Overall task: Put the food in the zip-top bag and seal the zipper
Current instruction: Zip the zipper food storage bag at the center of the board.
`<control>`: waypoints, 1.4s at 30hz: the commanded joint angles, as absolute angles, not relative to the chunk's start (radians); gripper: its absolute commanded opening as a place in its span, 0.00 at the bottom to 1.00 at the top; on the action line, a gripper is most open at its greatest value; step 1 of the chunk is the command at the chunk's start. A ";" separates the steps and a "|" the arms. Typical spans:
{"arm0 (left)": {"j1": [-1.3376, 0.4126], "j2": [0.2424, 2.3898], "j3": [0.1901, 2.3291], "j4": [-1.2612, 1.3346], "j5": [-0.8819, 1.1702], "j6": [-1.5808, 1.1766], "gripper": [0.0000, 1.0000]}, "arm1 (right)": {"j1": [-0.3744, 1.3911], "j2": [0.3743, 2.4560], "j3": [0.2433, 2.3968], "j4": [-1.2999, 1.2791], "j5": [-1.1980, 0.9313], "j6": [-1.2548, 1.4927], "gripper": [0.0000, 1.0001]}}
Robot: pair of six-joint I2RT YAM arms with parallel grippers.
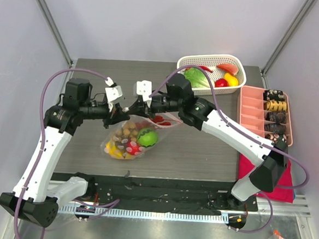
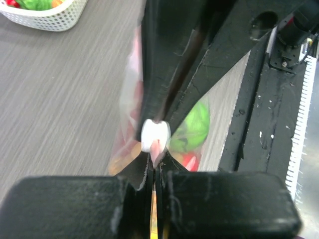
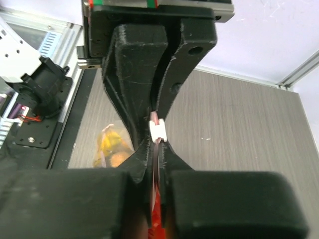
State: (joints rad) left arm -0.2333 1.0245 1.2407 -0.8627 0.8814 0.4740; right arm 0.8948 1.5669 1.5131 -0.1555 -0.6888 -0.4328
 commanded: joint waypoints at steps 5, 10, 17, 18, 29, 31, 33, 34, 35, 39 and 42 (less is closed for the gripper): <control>-0.230 0.960 1.236 -0.706 0.891 0.402 0.00 | 0.902 1.516 1.506 -0.178 -0.652 -0.474 0.01; -0.230 0.951 1.249 -0.725 0.899 0.402 0.00 | 0.896 1.509 1.508 -0.209 -0.623 -0.454 0.17; -0.230 0.962 1.247 -0.739 0.925 0.423 0.00 | 0.896 1.569 1.618 -0.203 -0.643 -0.387 0.47; -0.230 0.962 1.247 -0.741 0.928 0.425 0.00 | 0.896 1.577 1.623 -0.193 -0.647 -0.380 0.47; -0.230 0.973 1.252 -0.732 0.927 0.410 0.00 | 0.910 1.583 1.643 -0.198 -0.692 -0.356 0.42; -0.232 0.973 1.253 -0.732 0.931 0.410 0.00 | 0.911 1.585 1.643 -0.204 -0.690 -0.367 0.41; -0.230 0.968 1.252 -0.727 0.931 0.407 0.00 | 0.911 1.586 1.646 -0.207 -0.690 -0.371 0.37; -0.232 0.969 1.250 -0.726 0.931 0.407 0.00 | 0.911 1.586 1.646 -0.209 -0.690 -0.377 0.30; -0.230 0.968 1.250 -0.726 0.930 0.407 0.00 | 0.911 1.588 1.646 -0.213 -0.690 -0.382 0.26; -0.232 0.963 1.252 -0.735 0.923 0.408 0.00 | 0.911 1.575 1.631 -0.221 -0.683 -0.397 0.08; -0.230 0.954 1.252 -0.719 0.914 0.397 0.00 | 0.911 1.559 1.608 -0.235 -0.667 -0.419 0.01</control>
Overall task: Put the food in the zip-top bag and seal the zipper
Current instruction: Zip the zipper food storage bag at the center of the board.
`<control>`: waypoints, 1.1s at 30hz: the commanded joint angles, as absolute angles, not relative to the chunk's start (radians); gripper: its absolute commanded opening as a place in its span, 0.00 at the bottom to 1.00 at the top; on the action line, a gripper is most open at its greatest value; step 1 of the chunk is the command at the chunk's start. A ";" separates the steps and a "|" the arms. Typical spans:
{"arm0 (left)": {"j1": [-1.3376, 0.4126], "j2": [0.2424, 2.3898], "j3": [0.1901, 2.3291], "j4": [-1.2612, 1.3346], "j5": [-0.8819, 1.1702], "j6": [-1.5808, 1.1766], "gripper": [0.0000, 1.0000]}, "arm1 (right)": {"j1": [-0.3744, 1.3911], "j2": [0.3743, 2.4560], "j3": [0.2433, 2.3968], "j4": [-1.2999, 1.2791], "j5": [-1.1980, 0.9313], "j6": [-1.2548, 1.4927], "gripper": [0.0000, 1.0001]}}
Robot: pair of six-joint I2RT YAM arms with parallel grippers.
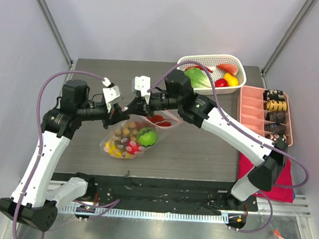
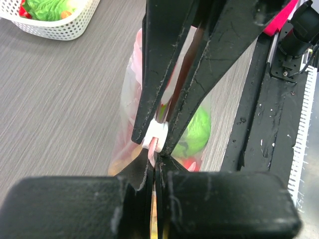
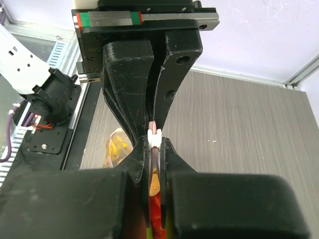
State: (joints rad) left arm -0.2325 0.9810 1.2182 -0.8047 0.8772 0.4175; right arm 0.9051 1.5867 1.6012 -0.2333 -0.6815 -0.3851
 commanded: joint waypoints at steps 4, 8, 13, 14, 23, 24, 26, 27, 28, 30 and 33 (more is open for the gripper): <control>-0.230 0.943 1.261 -0.706 0.910 0.380 0.00 | 0.899 1.537 1.578 -0.250 -0.652 -0.433 0.01; -0.230 0.934 1.266 -0.690 0.910 0.364 0.00 | 0.877 1.528 1.571 -0.282 -0.647 -0.439 0.01; -0.230 0.933 1.279 -0.683 0.908 0.350 0.00 | 0.865 1.508 1.549 -0.311 -0.644 -0.454 0.01; -0.230 0.933 1.279 -0.678 0.905 0.345 0.00 | 0.864 1.505 1.546 -0.324 -0.644 -0.456 0.01; -0.230 0.931 1.279 -0.660 0.920 0.334 0.00 | 0.851 1.494 1.534 -0.344 -0.641 -0.456 0.01; -0.232 0.931 1.282 -0.660 0.923 0.334 0.00 | 0.851 1.503 1.548 -0.341 -0.646 -0.446 0.01; -0.232 0.939 1.285 -0.661 0.931 0.333 0.00 | 0.851 1.515 1.569 -0.333 -0.652 -0.413 0.13; -0.230 0.939 1.284 -0.663 0.934 0.333 0.00 | 0.851 1.528 1.591 -0.330 -0.658 -0.404 0.30; -0.232 0.940 1.284 -0.663 0.939 0.333 0.00 | 0.851 1.534 1.600 -0.327 -0.660 -0.393 0.40; -0.232 0.946 1.287 -0.672 0.948 0.334 0.00 | 0.853 1.543 1.624 -0.316 -0.669 -0.368 0.50; -0.232 0.946 1.285 -0.675 0.951 0.342 0.00 | 0.859 1.555 1.650 -0.314 -0.676 -0.360 0.55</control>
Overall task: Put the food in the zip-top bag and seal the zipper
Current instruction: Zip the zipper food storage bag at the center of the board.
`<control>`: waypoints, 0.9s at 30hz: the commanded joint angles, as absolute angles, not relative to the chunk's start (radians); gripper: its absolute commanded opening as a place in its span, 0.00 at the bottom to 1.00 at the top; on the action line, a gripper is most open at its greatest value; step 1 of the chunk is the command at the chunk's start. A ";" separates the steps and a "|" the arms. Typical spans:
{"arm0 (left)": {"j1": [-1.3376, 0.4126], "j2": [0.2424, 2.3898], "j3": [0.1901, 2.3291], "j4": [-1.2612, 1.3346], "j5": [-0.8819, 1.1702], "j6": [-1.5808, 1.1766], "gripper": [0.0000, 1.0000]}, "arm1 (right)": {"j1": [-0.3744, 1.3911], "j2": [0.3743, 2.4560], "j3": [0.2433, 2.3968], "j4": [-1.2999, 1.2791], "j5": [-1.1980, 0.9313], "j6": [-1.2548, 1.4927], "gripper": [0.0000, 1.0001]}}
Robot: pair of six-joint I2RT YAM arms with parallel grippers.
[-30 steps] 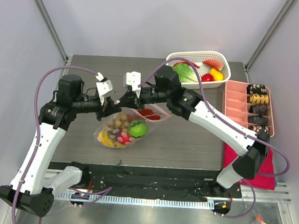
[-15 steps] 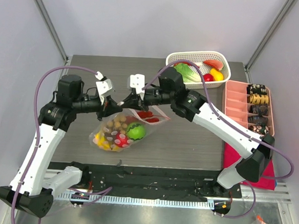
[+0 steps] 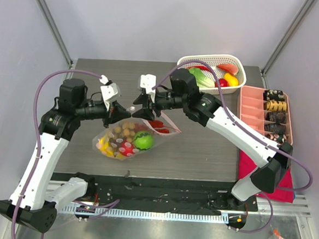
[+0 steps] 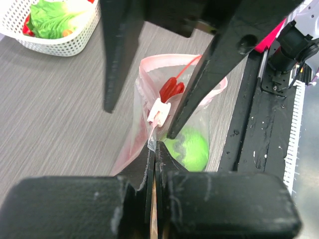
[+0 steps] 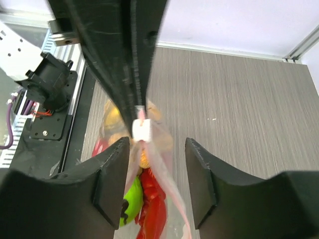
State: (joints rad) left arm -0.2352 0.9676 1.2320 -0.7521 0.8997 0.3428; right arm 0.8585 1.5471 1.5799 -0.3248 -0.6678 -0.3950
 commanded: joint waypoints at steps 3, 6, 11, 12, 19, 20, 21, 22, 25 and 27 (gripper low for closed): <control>-0.232 0.946 1.281 -0.684 0.953 0.351 0.00 | 0.861 1.562 1.664 -0.313 -0.680 -0.362 0.56; -0.232 0.946 1.276 -0.690 0.948 0.356 0.00 | 0.864 1.562 1.677 -0.313 -0.687 -0.356 0.53; -0.233 0.950 1.275 -0.689 0.937 0.353 0.00 | 0.868 1.551 1.677 -0.321 -0.701 -0.368 0.46; -0.232 0.951 1.278 -0.687 0.937 0.353 0.00 | 0.873 1.548 1.674 -0.322 -0.701 -0.376 0.42; -0.232 0.954 1.275 -0.681 0.937 0.345 0.00 | 0.877 1.548 1.671 -0.341 -0.693 -0.411 0.20; -0.232 0.956 1.275 -0.684 0.936 0.348 0.00 | 0.877 1.548 1.671 -0.341 -0.693 -0.411 0.18; -0.232 0.954 1.275 -0.689 0.933 0.351 0.00 | 0.880 1.548 1.672 -0.341 -0.692 -0.408 0.17; -0.232 0.956 1.275 -0.689 0.933 0.353 0.00 | 0.877 1.546 1.674 -0.344 -0.692 -0.407 0.17; -0.233 0.959 1.276 -0.690 0.930 0.348 0.00 | 0.884 1.543 1.674 -0.344 -0.678 -0.400 0.39; -0.232 0.963 1.279 -0.693 0.934 0.348 0.00 | 0.887 1.542 1.677 -0.345 -0.670 -0.399 0.42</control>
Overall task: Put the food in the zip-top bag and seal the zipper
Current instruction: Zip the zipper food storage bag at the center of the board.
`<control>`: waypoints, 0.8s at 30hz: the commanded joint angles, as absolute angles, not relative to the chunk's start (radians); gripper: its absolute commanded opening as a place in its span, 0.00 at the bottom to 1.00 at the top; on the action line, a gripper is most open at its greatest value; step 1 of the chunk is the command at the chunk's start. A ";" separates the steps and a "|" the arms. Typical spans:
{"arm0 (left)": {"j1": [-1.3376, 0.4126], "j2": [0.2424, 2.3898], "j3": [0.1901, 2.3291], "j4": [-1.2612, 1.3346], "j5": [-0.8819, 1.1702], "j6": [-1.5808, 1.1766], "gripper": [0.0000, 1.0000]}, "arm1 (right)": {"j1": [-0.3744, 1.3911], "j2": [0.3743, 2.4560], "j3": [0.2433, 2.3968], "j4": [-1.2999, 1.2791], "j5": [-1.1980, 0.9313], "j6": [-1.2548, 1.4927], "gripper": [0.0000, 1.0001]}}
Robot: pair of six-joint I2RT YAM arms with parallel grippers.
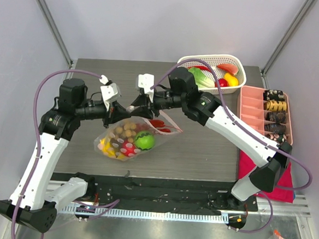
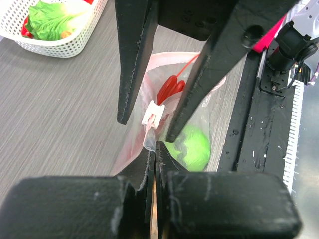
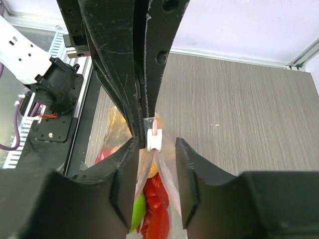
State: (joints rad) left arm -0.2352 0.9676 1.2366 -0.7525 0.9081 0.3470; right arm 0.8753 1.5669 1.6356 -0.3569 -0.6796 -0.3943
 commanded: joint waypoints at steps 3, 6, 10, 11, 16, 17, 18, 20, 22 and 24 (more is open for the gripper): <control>-0.232 0.963 1.276 -0.693 0.936 0.351 0.00 | 0.885 1.543 1.681 -0.347 -0.672 -0.396 0.41; -0.232 0.962 1.273 -0.693 0.934 0.353 0.00 | 0.887 1.548 1.690 -0.344 -0.672 -0.387 0.41; -0.232 0.963 1.266 -0.699 0.934 0.360 0.00 | 0.885 1.554 1.709 -0.344 -0.676 -0.373 0.40; -0.232 0.962 1.266 -0.699 0.934 0.365 0.00 | 0.887 1.555 1.713 -0.342 -0.675 -0.370 0.38; -0.232 0.965 1.267 -0.703 0.936 0.371 0.00 | 0.887 1.557 1.709 -0.344 -0.675 -0.370 0.35; -0.232 0.965 1.269 -0.703 0.934 0.371 0.00 | 0.887 1.557 1.704 -0.344 -0.673 -0.370 0.32; -0.233 0.965 1.269 -0.703 0.934 0.371 0.00 | 0.887 1.557 1.703 -0.345 -0.670 -0.374 0.31; -0.232 0.965 1.272 -0.703 0.934 0.371 0.00 | 0.885 1.558 1.697 -0.353 -0.669 -0.382 0.31; -0.233 0.963 1.273 -0.704 0.936 0.370 0.00 | 0.887 1.559 1.695 -0.359 -0.666 -0.391 0.33; -0.232 0.962 1.273 -0.704 0.936 0.371 0.00 | 0.885 1.560 1.694 -0.361 -0.661 -0.397 0.26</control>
